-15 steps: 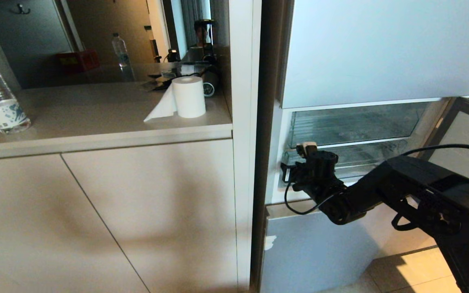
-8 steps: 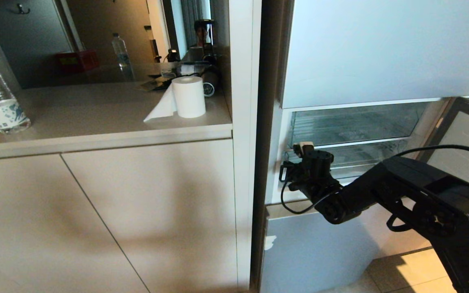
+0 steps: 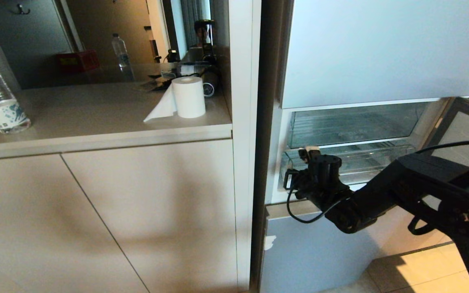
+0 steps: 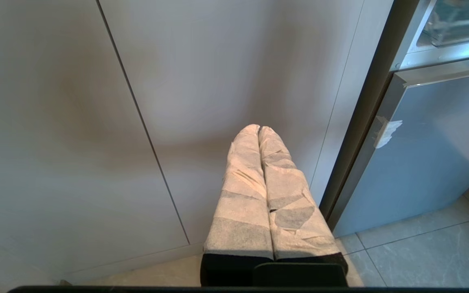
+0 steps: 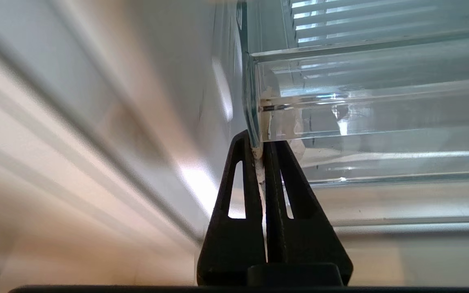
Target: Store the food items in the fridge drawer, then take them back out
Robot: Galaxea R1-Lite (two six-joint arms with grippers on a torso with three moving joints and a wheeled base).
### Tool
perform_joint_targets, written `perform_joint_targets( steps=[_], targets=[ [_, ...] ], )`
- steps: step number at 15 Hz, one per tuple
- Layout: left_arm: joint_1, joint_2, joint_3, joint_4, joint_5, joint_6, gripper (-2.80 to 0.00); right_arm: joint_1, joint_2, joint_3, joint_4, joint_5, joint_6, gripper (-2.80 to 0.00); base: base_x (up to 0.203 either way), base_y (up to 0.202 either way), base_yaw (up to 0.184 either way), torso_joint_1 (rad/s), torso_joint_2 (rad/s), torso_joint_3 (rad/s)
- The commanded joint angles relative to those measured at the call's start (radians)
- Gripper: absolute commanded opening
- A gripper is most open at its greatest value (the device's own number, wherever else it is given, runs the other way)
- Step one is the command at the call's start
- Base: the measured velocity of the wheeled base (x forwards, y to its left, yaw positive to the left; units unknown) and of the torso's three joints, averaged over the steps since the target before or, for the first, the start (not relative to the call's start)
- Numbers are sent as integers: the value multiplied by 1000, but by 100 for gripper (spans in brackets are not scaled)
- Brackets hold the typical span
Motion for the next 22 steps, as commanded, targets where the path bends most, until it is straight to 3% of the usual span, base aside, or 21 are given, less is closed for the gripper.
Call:
perform_joint_targets(
  steps=[1,4,5,6,13,15,18,19,22],
  targets=[
    [0,1,0,1,0,-1,-280,12,-123,149,-4,9,3,-280,0,0,0,0,0,0],
    [0,1,0,1,0,-1,-280,40,-237,331,-31,15,8,-280,0,0,0,0,0,0],
    [0,1,0,1,0,0,-280,48,-265,385,-52,11,9,-1,0,0,0,0,0,0],
    [0,1,0,1,0,-1,-280,55,-307,440,-68,7,12,0,0,0,0,0,0,0],
    [0,1,0,1,0,-1,-280,79,-610,761,-73,-13,42,0,0,0,0,0,0,0],
    [0,1,0,1,0,1,-280,69,-705,757,12,-70,40,0,0,0,0,0,0,0],
    [0,1,0,1,0,1,-280,-15,-725,600,204,-91,36,0,0,0,0,0,0,0],
    [0,1,0,1,0,-1,-280,-46,-712,532,256,-88,35,-280,0,0,0,0,0,0],
    [0,1,0,1,0,-1,-280,-106,-618,317,388,-80,12,-280,0,0,0,0,0,0]
  ],
)
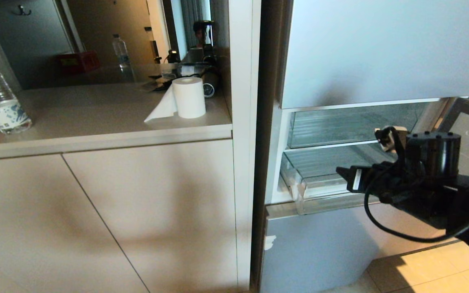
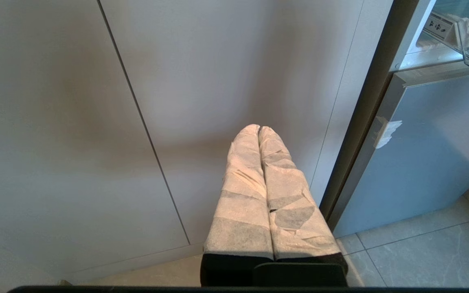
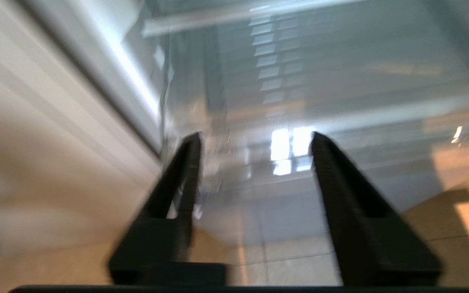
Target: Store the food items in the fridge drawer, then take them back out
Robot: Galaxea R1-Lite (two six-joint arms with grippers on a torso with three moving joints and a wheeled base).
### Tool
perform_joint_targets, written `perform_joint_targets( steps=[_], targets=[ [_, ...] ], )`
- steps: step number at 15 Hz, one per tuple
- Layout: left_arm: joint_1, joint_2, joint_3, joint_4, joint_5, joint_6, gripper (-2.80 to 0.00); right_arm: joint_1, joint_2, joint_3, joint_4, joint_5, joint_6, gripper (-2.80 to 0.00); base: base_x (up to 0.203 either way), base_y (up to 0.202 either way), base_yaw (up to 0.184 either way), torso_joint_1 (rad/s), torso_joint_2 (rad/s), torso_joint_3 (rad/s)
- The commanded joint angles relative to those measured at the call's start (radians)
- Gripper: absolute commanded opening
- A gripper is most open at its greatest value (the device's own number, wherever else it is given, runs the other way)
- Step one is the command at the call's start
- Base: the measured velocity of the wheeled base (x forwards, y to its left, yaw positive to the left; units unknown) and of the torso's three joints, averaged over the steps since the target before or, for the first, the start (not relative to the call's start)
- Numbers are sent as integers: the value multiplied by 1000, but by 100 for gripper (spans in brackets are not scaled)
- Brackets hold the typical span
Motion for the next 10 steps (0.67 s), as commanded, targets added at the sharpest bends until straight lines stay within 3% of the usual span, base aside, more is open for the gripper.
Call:
perform_joint_targets(
  steps=[1,5,10],
  targets=[
    [0,1,0,1,0,0,-280,-43,93,-174,121,4,-11,-280,0,0,0,0,0,0],
    [0,1,0,1,0,0,-280,-105,269,-420,311,29,-20,-280,0,0,0,0,0,0],
    [0,1,0,1,0,0,-280,-136,418,-612,485,73,-20,-280,0,0,0,0,0,0]
  ],
)
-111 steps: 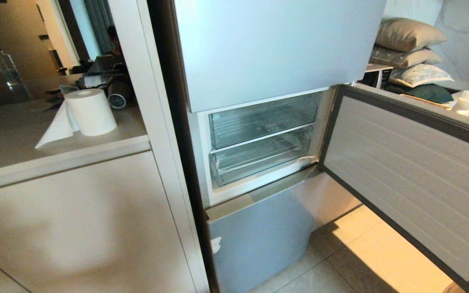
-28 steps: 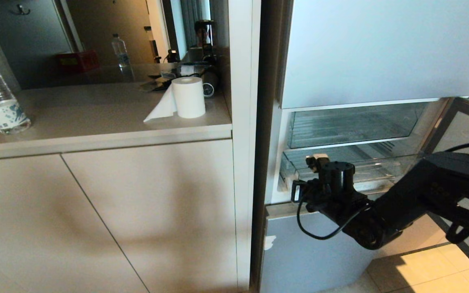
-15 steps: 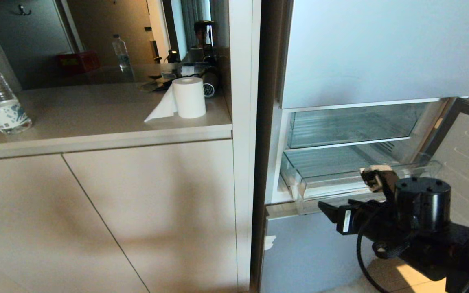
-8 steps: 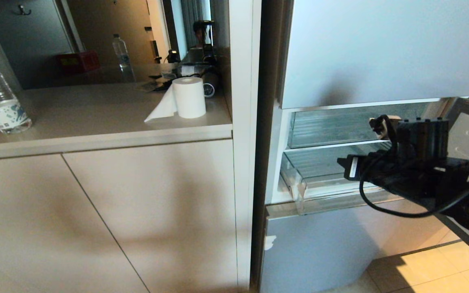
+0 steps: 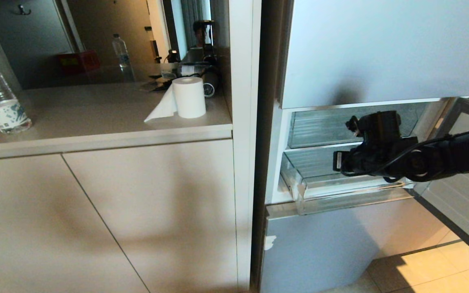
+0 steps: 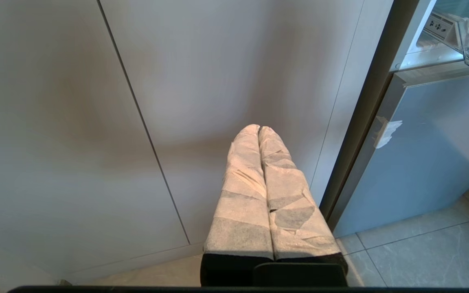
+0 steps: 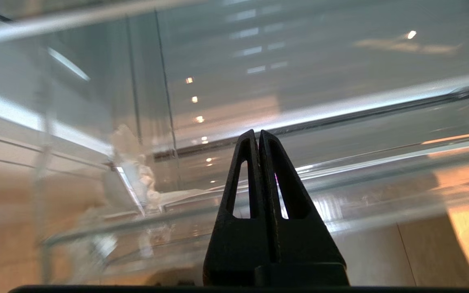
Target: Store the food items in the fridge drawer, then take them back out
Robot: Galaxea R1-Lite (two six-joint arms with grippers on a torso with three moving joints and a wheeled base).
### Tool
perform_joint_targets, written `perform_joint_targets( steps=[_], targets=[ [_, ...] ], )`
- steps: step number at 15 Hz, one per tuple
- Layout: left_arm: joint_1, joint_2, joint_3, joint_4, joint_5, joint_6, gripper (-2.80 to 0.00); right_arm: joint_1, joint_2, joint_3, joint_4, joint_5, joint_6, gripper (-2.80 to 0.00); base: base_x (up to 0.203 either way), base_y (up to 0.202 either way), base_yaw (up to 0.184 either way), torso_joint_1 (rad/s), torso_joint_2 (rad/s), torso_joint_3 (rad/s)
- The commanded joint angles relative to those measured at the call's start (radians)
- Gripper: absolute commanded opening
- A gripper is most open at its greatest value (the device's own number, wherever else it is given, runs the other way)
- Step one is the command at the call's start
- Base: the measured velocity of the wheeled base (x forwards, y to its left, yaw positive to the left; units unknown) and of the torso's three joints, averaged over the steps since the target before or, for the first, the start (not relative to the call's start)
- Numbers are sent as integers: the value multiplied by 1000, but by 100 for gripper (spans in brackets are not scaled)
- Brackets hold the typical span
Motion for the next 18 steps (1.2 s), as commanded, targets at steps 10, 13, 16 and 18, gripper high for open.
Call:
perform_joint_targets(
  steps=[10,13,16,18],
  targets=[
    [0,1,0,0,0,0,-280,-30,-5,-188,529,113,26,-280,0,0,0,0,0,0],
    [0,1,0,0,0,1,-280,-67,-74,-178,671,208,46,-280,0,0,0,0,0,0],
    [0,1,0,0,0,0,-280,-87,-112,-117,696,212,42,-280,0,0,0,0,0,0],
    [0,1,0,0,0,1,-280,-96,-153,-55,695,219,39,-280,0,0,0,0,0,0]
  ],
)
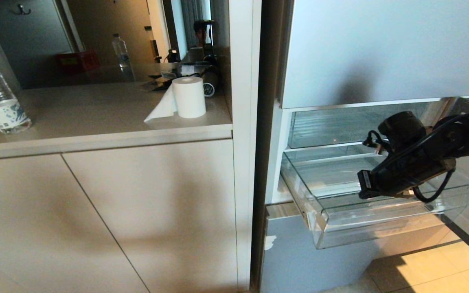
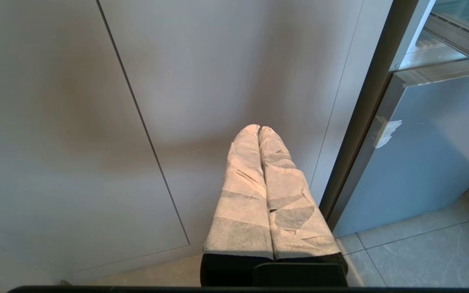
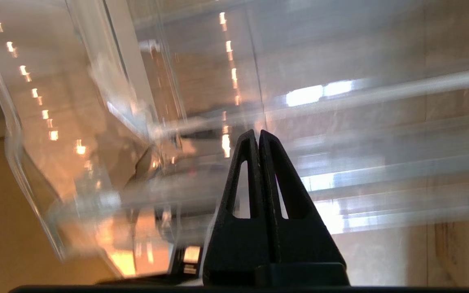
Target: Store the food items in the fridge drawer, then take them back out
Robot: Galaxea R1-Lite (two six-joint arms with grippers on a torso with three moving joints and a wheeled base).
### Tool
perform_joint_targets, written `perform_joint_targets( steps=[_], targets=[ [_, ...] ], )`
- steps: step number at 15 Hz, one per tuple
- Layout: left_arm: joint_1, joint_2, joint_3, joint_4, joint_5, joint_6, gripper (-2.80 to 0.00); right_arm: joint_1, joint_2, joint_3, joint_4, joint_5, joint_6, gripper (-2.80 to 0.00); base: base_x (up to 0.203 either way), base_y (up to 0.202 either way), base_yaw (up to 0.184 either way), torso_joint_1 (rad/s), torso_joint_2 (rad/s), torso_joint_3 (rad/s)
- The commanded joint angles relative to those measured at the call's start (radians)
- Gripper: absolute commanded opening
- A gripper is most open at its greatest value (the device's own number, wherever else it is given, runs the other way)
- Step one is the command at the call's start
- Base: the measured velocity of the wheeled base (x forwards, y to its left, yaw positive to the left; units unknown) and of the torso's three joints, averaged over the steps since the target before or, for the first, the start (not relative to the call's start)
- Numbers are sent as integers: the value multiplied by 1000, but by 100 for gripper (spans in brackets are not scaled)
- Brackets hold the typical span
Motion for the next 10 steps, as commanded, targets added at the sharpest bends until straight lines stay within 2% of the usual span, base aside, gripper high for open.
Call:
perform_joint_targets(
  steps=[1,4,7,10],
  targets=[
    [0,1,0,1,1,0,-280,-13,-69,68,1,17,-1,-280,0,0,0,0,0,0],
    [0,1,0,1,1,-1,-280,-18,-94,79,-19,37,-2,-280,0,0,0,0,0,0],
    [0,1,0,1,1,-1,-280,-9,-95,84,-214,36,10,-280,0,0,0,0,0,0],
    [0,1,0,1,-1,1,-280,18,-179,109,-233,36,37,-280,0,0,0,0,0,0]
  ],
)
